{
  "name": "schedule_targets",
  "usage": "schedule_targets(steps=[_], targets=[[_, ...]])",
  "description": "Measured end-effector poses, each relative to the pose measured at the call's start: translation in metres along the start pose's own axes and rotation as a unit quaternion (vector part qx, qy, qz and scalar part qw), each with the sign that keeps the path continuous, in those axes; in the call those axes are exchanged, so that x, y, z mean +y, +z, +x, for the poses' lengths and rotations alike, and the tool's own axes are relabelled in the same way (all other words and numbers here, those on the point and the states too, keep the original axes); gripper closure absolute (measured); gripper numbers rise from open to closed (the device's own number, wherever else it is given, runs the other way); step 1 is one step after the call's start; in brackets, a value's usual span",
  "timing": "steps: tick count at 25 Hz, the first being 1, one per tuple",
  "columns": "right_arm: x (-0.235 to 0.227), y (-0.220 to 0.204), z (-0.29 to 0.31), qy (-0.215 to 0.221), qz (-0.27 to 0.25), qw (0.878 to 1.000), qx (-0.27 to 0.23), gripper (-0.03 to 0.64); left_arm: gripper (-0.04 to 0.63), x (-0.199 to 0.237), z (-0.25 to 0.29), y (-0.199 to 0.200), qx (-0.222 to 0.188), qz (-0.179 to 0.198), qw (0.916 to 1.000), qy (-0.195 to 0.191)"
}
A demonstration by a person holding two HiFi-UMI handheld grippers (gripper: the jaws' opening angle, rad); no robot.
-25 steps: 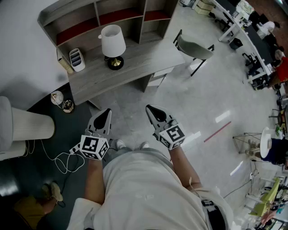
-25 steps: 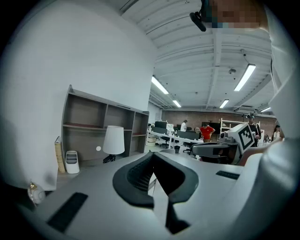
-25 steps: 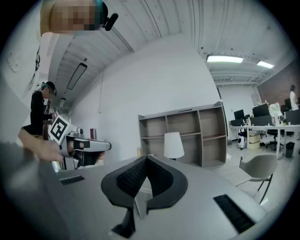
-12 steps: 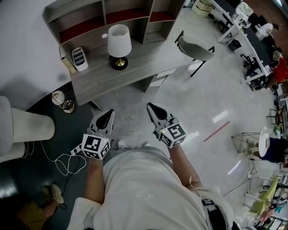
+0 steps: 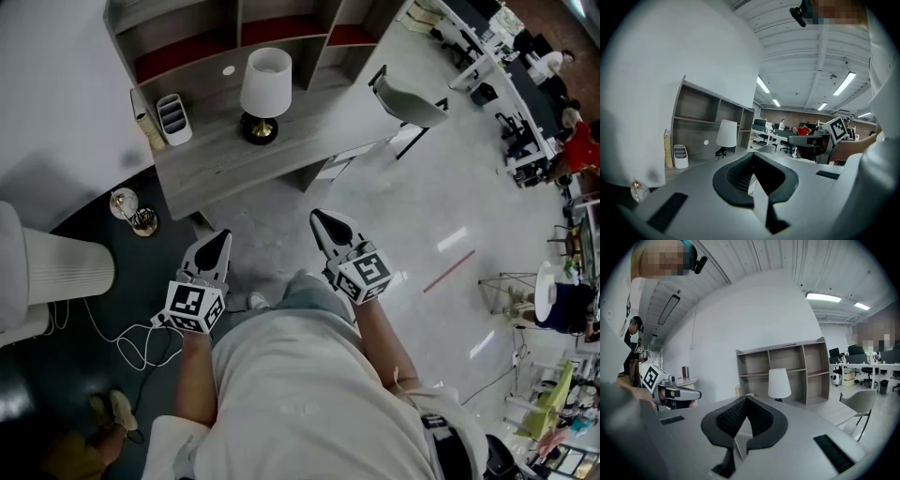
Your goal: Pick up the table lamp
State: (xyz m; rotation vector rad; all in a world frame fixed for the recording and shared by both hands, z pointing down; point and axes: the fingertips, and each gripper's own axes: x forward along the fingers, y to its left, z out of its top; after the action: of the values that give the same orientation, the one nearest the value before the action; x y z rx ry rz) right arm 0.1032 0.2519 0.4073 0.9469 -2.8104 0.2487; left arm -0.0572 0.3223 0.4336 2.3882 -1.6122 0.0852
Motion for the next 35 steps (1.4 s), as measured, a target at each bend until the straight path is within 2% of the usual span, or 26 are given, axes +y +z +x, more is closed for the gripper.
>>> schedule_targets(steps=[8, 16, 24, 35], targets=[[-0.012, -0.001, 0.043, 0.009, 0.003, 1.000, 0.014, 0.588, 0.580, 0.035, 0.023, -0.002, 0.008, -0.007, 0.9999, 0.006], [-0.072, 0.006, 0.107, 0.036, 0.012, 0.999, 0.021, 0.588, 0.580, 0.074, 0.082, -0.001, 0.022, -0.020, 0.9988, 0.038], [-0.138, 0.036, 0.171, 0.096, -0.006, 0.995, 0.029, 0.586, 0.578, 0.102, 0.160, 0.014, 0.030, -0.030, 0.9960, 0.078], [-0.204, 0.062, 0.250, 0.185, -0.048, 0.980, 0.048, 0.586, 0.578, 0.125, 0.250, 0.010, 0.043, -0.044, 0.9887, 0.137]])
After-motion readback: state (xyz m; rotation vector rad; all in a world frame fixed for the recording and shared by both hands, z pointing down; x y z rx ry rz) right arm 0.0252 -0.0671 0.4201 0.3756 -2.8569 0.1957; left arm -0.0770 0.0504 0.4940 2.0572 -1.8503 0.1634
